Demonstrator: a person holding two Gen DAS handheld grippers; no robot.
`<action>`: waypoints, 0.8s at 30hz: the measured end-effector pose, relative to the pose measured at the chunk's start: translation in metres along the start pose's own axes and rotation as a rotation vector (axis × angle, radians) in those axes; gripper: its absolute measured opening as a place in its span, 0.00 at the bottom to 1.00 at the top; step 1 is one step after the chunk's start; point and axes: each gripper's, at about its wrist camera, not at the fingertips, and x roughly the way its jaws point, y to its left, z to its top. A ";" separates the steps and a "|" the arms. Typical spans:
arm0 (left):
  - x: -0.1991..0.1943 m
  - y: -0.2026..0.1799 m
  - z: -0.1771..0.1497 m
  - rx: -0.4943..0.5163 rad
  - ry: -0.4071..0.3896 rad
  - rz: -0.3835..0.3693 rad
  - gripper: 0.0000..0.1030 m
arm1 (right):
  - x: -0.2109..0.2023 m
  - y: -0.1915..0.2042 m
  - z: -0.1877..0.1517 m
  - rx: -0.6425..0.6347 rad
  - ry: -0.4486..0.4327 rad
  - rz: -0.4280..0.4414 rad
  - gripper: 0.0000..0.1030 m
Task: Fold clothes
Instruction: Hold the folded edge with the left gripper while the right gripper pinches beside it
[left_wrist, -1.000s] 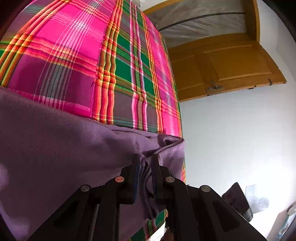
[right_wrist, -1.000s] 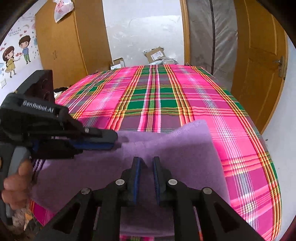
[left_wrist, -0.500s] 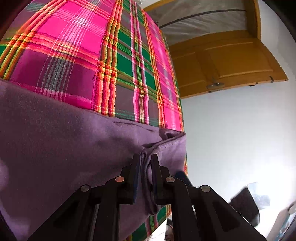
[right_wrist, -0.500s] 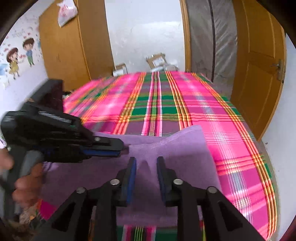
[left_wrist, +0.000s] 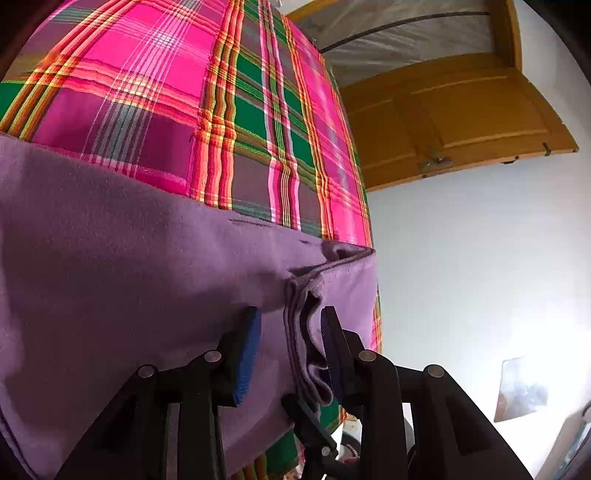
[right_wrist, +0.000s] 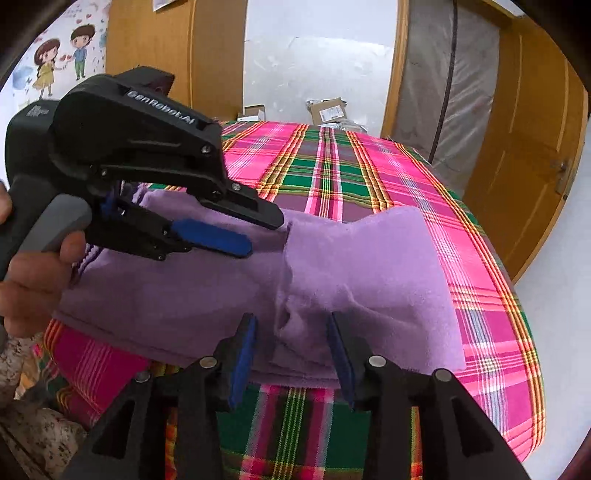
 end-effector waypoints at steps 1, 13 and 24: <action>0.001 0.000 0.000 0.002 0.006 0.002 0.33 | 0.000 -0.001 0.000 0.010 -0.003 0.001 0.35; 0.011 0.008 -0.001 -0.093 0.087 -0.105 0.34 | -0.020 -0.011 0.004 0.088 -0.070 0.027 0.08; 0.001 0.009 -0.001 -0.150 0.088 -0.212 0.49 | -0.034 0.003 0.017 0.063 -0.124 0.083 0.08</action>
